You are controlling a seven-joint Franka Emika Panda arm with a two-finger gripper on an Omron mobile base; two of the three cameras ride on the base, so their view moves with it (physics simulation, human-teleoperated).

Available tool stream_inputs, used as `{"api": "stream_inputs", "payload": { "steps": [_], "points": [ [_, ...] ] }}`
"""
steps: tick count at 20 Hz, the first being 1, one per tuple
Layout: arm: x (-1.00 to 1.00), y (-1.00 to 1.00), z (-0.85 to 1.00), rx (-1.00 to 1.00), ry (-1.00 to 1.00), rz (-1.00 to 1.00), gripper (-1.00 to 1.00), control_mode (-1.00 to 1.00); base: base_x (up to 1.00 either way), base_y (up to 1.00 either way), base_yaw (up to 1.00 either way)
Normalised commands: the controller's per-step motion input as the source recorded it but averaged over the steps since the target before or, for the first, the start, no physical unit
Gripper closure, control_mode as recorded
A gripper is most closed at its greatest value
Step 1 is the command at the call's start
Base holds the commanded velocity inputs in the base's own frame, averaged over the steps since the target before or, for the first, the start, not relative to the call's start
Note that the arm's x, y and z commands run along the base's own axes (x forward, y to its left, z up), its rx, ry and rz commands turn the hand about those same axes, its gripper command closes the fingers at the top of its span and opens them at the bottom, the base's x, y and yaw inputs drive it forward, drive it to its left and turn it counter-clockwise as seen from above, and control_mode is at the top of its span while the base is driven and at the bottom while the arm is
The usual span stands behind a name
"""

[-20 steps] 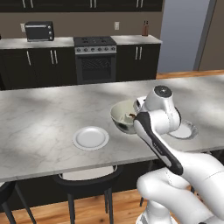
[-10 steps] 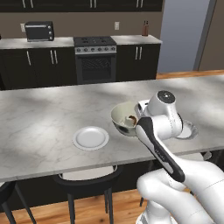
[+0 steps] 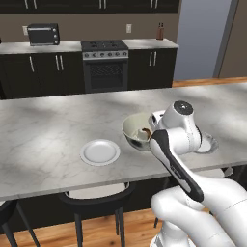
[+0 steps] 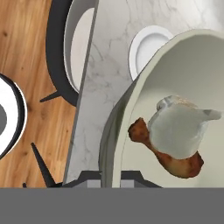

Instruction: Pick the chicken drumstick and garlic from their plates and place them in the bowl. Then put the bowl in the fridge.

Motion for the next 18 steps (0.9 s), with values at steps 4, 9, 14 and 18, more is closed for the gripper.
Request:
{"api": "stream_inputs", "payload": {
  "steps": [4,9,14,18],
  "points": [
    [0.0,0.0,0.0,0.0,0.0,0.0,1.0,1.0,-0.34,-0.01,0.02],
    [0.0,0.0,0.0,0.0,0.0,0.0,1.0,1.0,-0.78,0.14,0.23],
    [0.0,0.0,0.0,0.0,0.0,0.0,1.0,1.0,-0.44,0.67,0.15],
    [0.0,0.0,0.0,0.0,0.0,0.0,1.0,1.0,-0.07,0.94,0.01]
  ]
}}
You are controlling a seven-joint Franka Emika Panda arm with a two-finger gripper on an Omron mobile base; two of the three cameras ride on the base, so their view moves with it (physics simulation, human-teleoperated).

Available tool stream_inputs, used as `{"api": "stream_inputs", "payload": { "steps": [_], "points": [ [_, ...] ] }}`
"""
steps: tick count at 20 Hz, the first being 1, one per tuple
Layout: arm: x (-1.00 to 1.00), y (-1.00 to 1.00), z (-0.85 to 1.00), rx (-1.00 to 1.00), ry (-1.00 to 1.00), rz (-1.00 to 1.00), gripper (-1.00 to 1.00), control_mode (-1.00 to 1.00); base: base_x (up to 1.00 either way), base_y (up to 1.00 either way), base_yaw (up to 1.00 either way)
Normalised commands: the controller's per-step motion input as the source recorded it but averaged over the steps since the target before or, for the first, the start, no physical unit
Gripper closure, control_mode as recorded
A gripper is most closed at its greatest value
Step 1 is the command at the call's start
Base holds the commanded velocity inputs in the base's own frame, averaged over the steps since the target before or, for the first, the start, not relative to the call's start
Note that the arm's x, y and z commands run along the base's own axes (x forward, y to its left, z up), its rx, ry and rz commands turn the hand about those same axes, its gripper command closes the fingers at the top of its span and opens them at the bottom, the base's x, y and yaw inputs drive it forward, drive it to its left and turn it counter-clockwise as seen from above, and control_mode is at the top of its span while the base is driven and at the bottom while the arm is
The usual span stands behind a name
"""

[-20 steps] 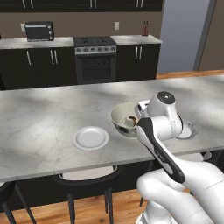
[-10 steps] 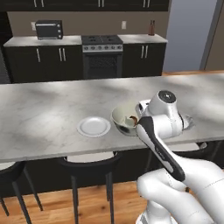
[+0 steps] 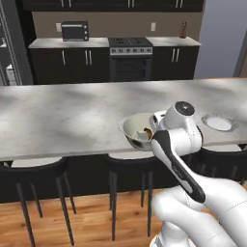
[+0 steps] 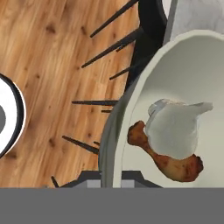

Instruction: Pick the chicken drumstick and garlic from their plates and place them in the bowl. Then put the bowl in the fridge.

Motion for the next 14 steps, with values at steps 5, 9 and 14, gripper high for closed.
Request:
{"api": "stream_inputs", "payload": {
  "steps": [5,9,14],
  "points": [
    [0.0,0.0,0.0,0.0,0.0,0.0,1.0,1.0,0.0,0.94,0.0],
    [0.0,0.0,0.0,0.0,0.0,0.0,1.0,1.0,0.0,0.94,0.0],
    [0.0,0.0,0.0,0.0,0.0,0.0,1.0,1.0,0.01,0.94,0.0]
  ]
}}
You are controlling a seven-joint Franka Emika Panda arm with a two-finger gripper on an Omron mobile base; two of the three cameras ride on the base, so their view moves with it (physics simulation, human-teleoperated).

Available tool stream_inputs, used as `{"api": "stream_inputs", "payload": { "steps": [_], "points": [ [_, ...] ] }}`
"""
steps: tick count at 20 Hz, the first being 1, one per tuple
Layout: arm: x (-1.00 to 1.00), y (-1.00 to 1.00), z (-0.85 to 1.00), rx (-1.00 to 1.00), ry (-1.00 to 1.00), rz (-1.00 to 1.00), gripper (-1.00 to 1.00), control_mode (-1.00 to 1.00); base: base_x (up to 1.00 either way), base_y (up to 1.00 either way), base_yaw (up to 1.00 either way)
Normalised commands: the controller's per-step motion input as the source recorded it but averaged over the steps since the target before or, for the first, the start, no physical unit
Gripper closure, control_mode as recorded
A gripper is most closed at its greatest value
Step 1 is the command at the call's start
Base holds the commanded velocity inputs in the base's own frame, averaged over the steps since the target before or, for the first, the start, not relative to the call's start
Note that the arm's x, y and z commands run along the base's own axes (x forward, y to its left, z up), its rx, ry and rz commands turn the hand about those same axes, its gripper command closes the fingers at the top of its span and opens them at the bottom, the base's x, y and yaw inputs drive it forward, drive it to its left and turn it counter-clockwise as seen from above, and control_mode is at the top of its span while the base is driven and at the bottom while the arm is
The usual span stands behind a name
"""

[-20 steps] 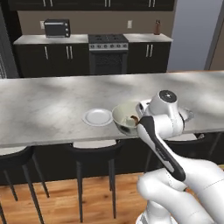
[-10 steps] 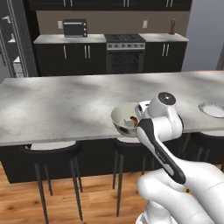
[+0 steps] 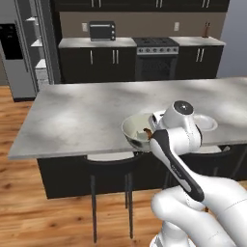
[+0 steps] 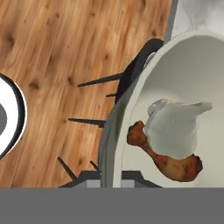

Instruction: Pick the chicken drumstick and garlic from their plates and place them in the bowl. Then put the bowl in the fridge.

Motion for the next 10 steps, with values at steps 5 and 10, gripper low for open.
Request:
{"api": "stream_inputs", "payload": {
  "steps": [5,10],
  "points": [
    [0.0,0.0,0.0,0.0,0.0,0.0,1.0,1.0,0.02,0.94,0.0],
    [0.0,0.0,0.0,0.0,0.0,0.0,1.0,1.0,0.06,0.94,0.0]
  ]
}}
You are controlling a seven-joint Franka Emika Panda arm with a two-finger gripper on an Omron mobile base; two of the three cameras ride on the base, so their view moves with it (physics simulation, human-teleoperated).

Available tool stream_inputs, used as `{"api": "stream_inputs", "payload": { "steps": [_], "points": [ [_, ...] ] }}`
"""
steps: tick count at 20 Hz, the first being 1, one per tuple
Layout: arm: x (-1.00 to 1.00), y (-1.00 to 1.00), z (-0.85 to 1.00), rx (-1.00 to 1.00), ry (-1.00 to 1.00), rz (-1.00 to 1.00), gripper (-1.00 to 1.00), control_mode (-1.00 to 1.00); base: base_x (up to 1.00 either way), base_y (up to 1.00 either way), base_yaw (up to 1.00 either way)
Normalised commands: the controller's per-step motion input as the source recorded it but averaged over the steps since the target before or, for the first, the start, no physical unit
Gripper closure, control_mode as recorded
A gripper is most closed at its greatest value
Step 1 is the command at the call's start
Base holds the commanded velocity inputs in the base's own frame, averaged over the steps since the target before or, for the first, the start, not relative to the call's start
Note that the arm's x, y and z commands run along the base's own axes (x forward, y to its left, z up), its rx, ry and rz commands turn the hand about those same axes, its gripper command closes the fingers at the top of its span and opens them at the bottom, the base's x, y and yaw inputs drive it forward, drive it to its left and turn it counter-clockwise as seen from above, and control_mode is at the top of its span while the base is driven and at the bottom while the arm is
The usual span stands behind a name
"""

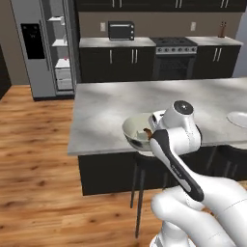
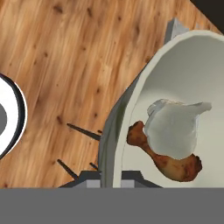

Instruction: Pick the chicken drumstick and garlic from their plates and place them in the bowl. Then put the bowl in the fridge.

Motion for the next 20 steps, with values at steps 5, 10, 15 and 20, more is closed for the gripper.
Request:
{"api": "stream_inputs", "payload": {
  "steps": [5,10,15,20],
  "points": [
    [0.0,0.0,0.0,0.0,0.0,0.0,1.0,1.0,0.17,0.94,0.0],
    [0.0,0.0,0.0,0.0,0.0,0.0,1.0,1.0,0.31,0.91,-0.02],
    [0.0,0.0,0.0,0.0,0.0,0.0,1.0,1.0,0.38,0.83,-0.08],
    [0.0,0.0,0.0,0.0,0.0,0.0,1.0,1.0,0.47,0.7,-0.19]
  ]
}}
